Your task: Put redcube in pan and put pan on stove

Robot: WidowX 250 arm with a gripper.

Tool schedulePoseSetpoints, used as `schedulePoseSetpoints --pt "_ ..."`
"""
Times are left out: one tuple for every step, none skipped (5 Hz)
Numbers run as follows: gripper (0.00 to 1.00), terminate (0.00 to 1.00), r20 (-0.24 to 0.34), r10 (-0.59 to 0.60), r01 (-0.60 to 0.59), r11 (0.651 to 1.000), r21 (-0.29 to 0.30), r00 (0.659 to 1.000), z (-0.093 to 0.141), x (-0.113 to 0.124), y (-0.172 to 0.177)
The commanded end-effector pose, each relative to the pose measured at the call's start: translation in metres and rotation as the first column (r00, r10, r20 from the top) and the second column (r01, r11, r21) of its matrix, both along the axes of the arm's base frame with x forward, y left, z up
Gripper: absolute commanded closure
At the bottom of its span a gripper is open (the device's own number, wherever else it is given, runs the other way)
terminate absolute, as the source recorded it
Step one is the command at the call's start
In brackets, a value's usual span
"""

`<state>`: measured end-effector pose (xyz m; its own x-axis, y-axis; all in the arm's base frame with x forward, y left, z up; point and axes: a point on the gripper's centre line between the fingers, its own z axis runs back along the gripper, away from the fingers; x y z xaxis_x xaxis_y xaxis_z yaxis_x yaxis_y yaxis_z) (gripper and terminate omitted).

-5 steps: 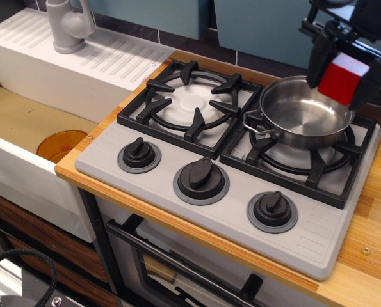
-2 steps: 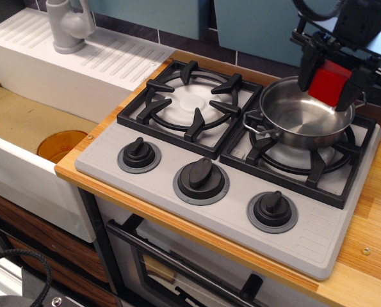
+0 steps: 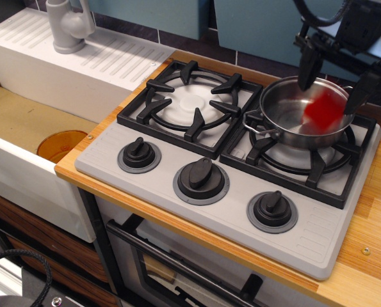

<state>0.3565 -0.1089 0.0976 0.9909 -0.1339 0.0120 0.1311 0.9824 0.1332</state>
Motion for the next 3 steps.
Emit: schedulePoseSetpoints --pt "0.00 0.00 0.040 -0.010 0.010 1.000 0.003 0.999 0.036 -0.006 -0.012" --pt "0.00 0.00 0.034 -0.007 0.006 1.000 0.022 0.999 0.049 -0.009 -0.013" --pt "0.00 0.00 0.036 -0.022 0.020 0.999 0.039 0.999 0.056 -0.002 -0.001"
